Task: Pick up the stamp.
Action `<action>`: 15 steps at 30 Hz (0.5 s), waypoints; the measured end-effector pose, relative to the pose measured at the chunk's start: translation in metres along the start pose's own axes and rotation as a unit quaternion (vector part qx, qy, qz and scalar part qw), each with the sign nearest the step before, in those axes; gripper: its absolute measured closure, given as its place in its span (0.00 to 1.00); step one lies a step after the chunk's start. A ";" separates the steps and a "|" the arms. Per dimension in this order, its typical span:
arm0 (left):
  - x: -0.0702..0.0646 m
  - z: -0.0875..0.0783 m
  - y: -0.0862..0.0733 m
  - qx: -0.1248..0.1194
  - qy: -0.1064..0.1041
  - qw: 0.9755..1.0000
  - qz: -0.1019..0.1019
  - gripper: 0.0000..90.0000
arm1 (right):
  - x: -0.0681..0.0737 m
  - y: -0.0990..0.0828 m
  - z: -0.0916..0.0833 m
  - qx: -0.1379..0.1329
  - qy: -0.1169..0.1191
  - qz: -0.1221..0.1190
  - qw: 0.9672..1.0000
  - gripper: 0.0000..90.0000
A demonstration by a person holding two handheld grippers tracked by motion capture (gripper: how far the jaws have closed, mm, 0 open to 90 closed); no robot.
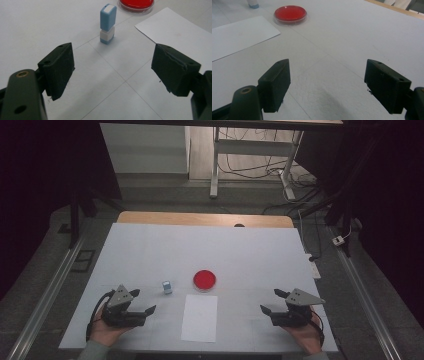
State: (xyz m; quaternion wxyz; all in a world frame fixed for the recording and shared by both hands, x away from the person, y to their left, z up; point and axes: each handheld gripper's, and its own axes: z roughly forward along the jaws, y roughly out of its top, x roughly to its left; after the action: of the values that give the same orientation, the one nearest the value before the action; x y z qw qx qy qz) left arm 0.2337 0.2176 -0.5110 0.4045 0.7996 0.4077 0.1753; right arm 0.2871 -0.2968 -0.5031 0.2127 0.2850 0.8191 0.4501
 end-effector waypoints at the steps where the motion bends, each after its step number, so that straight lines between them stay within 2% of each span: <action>1: 0.000 0.000 0.000 0.000 -0.001 1.000 0.001 0.21 | 0.000 0.000 0.000 -0.003 0.004 0.000 1.000 0.24; 15: -0.002 -0.001 0.007 -0.002 -0.005 1.000 0.010 0.21 | 0.000 0.000 -0.002 -0.002 0.002 0.004 1.000 0.25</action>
State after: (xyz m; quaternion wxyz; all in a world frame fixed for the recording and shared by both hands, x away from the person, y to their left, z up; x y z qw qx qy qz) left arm 0.2353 0.2142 -0.5046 0.4064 0.8037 0.3972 0.1763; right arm 0.2856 -0.2977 -0.5022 0.2096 0.2870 0.8174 0.4534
